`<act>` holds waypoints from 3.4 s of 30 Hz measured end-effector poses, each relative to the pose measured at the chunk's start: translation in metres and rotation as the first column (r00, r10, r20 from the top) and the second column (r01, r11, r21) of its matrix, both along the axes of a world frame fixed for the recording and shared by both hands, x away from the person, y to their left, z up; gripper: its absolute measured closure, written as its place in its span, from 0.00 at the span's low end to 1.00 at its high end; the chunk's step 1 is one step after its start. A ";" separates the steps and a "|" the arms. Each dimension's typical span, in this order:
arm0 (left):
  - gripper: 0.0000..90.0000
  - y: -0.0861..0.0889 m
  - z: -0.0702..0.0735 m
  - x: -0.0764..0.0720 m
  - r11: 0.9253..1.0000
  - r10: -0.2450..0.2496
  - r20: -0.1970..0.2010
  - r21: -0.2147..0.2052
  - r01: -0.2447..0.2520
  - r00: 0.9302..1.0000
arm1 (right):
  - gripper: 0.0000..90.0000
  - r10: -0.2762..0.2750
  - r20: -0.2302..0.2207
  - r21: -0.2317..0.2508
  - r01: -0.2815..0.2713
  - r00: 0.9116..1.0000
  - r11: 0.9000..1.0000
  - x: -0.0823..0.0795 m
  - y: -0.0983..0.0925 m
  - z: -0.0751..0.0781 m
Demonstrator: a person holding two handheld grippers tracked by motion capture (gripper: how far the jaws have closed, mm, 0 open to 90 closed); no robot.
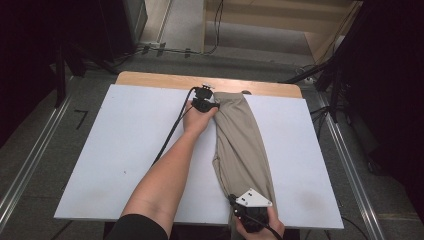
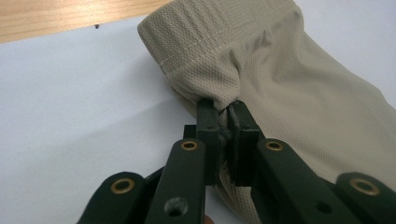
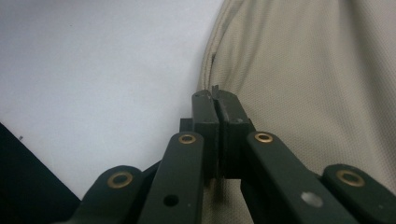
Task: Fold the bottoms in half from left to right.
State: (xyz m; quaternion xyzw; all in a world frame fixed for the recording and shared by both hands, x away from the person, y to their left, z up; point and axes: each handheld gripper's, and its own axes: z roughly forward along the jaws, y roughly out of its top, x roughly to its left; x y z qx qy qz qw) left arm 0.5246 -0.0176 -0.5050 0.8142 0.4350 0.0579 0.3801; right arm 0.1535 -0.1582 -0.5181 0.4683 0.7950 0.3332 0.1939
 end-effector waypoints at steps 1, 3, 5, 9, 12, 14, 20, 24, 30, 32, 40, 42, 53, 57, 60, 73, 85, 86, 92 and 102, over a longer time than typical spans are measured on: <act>0.97 0.001 0.001 0.000 1.000 0.000 0.001 -0.005 0.000 1.000 | 0.96 0.007 -0.008 0.015 -0.007 1.000 1.000 0.001 -0.001 0.001; 0.97 0.003 0.003 0.001 1.000 0.002 0.000 -0.010 -0.002 1.000 | 0.96 0.014 -0.017 0.035 -0.013 1.000 0.999 0.001 -0.001 0.001; 0.97 0.007 0.007 0.002 1.000 -0.001 0.005 -0.011 0.001 1.000 | 0.96 0.020 -0.017 0.038 -0.019 1.000 0.999 0.001 0.000 0.002; 0.98 0.018 0.019 0.003 1.000 0.007 0.021 -0.015 -0.007 1.000 | 0.97 0.059 -0.012 0.037 -0.058 0.998 0.998 0.001 0.014 0.007; 0.98 0.030 0.029 0.005 1.000 0.005 0.032 0.001 -0.005 0.999 | 0.97 0.094 0.002 0.040 -0.094 0.996 0.995 0.002 0.029 0.011; 0.98 0.039 0.034 0.005 1.000 0.012 0.038 0.004 -0.012 0.999 | 0.97 0.123 0.010 0.034 -0.123 0.992 0.992 0.002 0.043 0.013; 0.98 0.073 0.045 0.006 0.999 0.027 0.043 0.039 -0.028 0.999 | 0.97 0.186 0.027 0.042 -0.187 0.982 0.982 0.005 0.078 0.018; 0.97 0.096 0.047 0.007 0.998 0.042 0.019 0.046 -0.043 0.999 | 0.97 0.219 0.028 0.051 -0.221 0.975 0.974 0.007 0.100 0.019; 0.56 0.131 0.040 0.000 0.995 0.104 0.022 -0.006 -0.104 0.994 | 0.61 0.276 0.030 0.106 -0.277 0.961 0.955 0.012 0.111 0.020; 0.45 0.142 0.040 -0.005 0.993 0.109 0.024 -0.047 -0.108 0.994 | 0.49 0.268 0.051 0.122 -0.272 0.962 0.954 0.018 0.100 0.028; 0.45 0.165 0.033 -0.048 0.994 0.054 0.091 -0.101 -0.044 0.994 | 0.53 0.094 0.140 0.121 -0.112 0.986 0.986 0.108 0.034 0.060; 0.38 0.169 0.030 -0.062 0.993 0.039 0.099 -0.117 -0.027 0.994 | 0.54 0.055 0.148 0.117 -0.073 0.987 0.990 0.139 0.026 0.061; 0.00 0.206 0.028 -0.149 0.974 -0.036 0.165 -0.215 0.072 0.986 | 0.59 -0.029 0.092 0.073 0.022 0.995 0.997 0.259 0.019 0.045; 0.00 0.218 0.023 -0.176 0.972 -0.055 0.192 -0.216 0.097 0.980 | 0.59 -0.038 0.080 0.051 0.034 0.996 0.998 0.285 0.013 0.041; 0.00 0.225 0.015 -0.192 0.982 -0.066 0.190 -0.162 0.098 0.980 | 0.65 -0.055 0.069 0.083 0.049 0.996 0.995 0.299 0.005 0.044; 0.00 0.229 0.006 -0.198 0.983 -0.080 0.200 -0.149 0.111 0.977 | 0.75 -0.062 -0.021 0.060 0.063 0.998 0.996 0.347 0.022 0.038; 0.00 0.227 0.005 -0.198 0.978 -0.109 0.208 -0.151 0.142 0.972 | 0.71 -0.134 -0.146 0.234 0.166 0.980 0.958 0.384 0.028 0.025; 0.00 0.227 0.005 -0.198 0.978 -0.110 0.208 -0.152 0.143 0.972 | 0.71 -0.139 -0.150 0.203 0.168 0.979 0.965 0.385 0.031 0.024; 0.00 0.227 0.005 -0.198 0.979 -0.110 0.206 -0.148 0.142 0.972 | 0.93 -0.138 -0.146 0.137 0.158 0.980 0.978 0.386 0.037 0.021; 0.00 0.225 0.004 -0.198 0.980 -0.111 0.203 -0.140 0.141 0.973 | 0.94 -0.162 -0.067 0.071 0.167 0.984 0.983 0.384 0.019 0.042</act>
